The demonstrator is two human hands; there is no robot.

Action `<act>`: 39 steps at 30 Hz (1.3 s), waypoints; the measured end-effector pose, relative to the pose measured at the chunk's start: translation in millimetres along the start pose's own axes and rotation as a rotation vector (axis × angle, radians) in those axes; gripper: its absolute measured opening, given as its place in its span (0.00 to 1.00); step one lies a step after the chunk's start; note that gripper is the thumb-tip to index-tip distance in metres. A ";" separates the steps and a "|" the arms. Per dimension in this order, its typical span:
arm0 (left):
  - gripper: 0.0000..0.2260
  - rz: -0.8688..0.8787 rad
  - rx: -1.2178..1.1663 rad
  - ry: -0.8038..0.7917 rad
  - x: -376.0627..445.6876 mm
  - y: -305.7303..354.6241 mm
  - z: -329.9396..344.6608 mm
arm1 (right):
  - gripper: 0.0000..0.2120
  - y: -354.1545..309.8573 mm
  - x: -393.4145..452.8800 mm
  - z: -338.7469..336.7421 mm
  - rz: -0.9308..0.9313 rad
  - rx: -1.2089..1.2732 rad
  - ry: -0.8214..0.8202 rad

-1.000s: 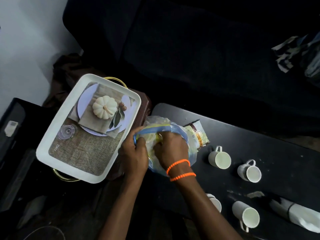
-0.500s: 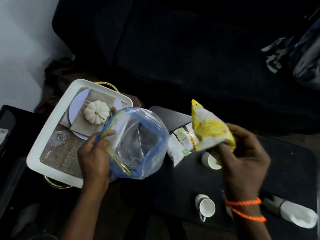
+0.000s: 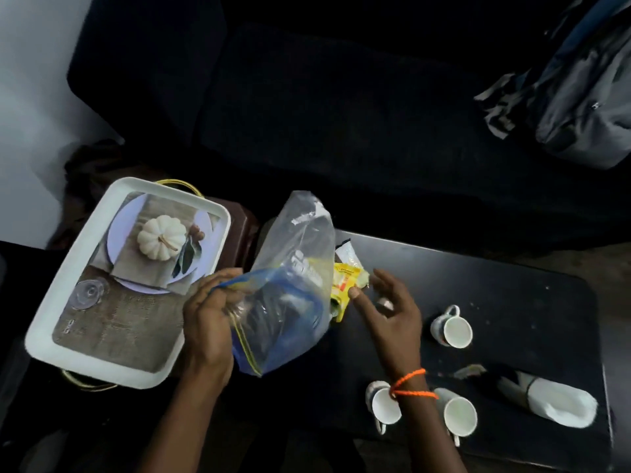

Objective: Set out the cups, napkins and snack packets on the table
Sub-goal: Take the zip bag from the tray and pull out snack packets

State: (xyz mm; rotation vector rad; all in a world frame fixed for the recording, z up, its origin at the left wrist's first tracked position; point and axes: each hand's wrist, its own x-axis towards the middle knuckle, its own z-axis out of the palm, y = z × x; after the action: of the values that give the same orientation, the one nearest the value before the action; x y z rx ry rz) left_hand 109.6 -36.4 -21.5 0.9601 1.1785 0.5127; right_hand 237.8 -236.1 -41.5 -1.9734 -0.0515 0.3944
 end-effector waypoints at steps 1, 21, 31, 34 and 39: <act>0.15 -0.081 -0.059 -0.084 -5.1 -1.5 11.6 | 0.38 -7.2 -1.2 -9.5 0.103 0.157 -0.155; 0.23 -0.027 0.601 -1.261 -179.7 -91.1 270.6 | 0.05 41.2 -3.9 -267.3 0.229 0.376 -0.129; 0.06 0.412 0.569 -0.916 -280.4 -165.5 357.2 | 0.30 86.4 -49.4 -386.2 0.406 0.988 0.077; 0.06 0.500 0.684 -1.311 -327.0 -199.1 353.1 | 0.25 93.5 -49.0 -406.4 0.289 0.915 0.384; 0.14 0.336 0.716 -1.564 -348.9 -219.6 372.5 | 0.14 120.4 -61.5 -448.7 0.299 0.728 0.652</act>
State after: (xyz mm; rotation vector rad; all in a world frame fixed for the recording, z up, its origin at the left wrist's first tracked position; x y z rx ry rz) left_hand 309.7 -553.9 7.9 1.6637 -0.2966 -0.4816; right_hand 296.1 -695.0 33.9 -1.2976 0.7115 -0.0661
